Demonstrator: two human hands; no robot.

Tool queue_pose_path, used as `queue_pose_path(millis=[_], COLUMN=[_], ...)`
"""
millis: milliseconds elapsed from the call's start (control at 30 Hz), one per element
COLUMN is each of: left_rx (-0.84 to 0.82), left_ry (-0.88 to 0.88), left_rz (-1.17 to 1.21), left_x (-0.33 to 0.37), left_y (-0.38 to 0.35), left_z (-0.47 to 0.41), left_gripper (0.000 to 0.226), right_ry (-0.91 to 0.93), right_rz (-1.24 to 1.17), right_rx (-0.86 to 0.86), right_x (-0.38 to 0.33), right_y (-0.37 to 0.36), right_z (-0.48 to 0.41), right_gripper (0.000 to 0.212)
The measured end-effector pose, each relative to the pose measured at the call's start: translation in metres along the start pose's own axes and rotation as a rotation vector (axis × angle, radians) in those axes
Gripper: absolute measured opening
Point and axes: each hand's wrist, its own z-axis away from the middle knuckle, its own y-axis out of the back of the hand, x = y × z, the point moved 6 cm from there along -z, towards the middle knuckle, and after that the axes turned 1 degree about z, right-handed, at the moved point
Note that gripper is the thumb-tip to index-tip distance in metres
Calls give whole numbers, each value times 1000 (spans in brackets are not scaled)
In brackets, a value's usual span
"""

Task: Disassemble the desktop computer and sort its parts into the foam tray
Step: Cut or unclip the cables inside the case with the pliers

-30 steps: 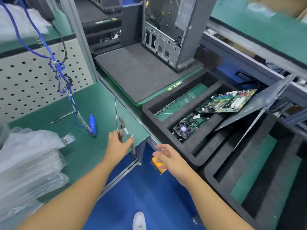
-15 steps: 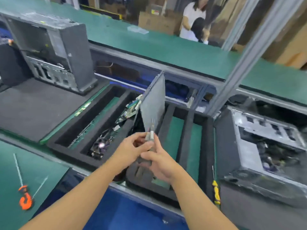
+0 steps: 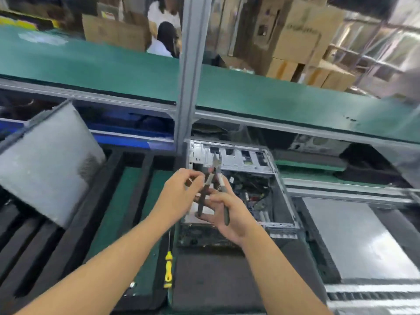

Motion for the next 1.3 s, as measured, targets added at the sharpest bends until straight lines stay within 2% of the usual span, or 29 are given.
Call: queue_pose_path(millis=[100,233,400,600,667,800,967,1033,1100,1200,1233,1300], left_rx=[-122,-172,-257,-382,-441,-490,-623,-644,-680,-680,-662,-612], left_ry=[45,140,159,2,-3,148,356,412,465,486,445,330], left_rz=[-81,-219,-438,-682,-639,-300,36,94,119,139,96,-61], left_x=[-1,-20,-46,-54,-59,-69,-74,-74,-77,-82,-84,-87], left_y=[-63,-113,-139,-166,-181,-212,-272,-292,-308,-320,-318,-310], left_z=[-21,-42,-60,-84,-90,-99,-105,-106,-105,-108,-110,-117], left_gripper=[10,15,23,30,30,27,56,68,61,22,15,18], right_ry=[-30,-36,10,92,156,213,245,243,236,235,239,246], right_rz=[-51,-110,15,52,11,-82,-142,-139,-141,-148,-141,-123], right_rx=[121,252,350,538,624,747,785,807,828,855,855,842], right_x=[-19,-37,-55,-42,-39,-33,-30,-31,-30,-29,-29,-28], right_y=[68,134,188,216,222,232,232,231,231,233,233,232], right_z=[7,11,8,9,11,15,20,22,23,24,23,23], right_gripper=[69,60,60,67,65,58,49,50,51,49,47,44])
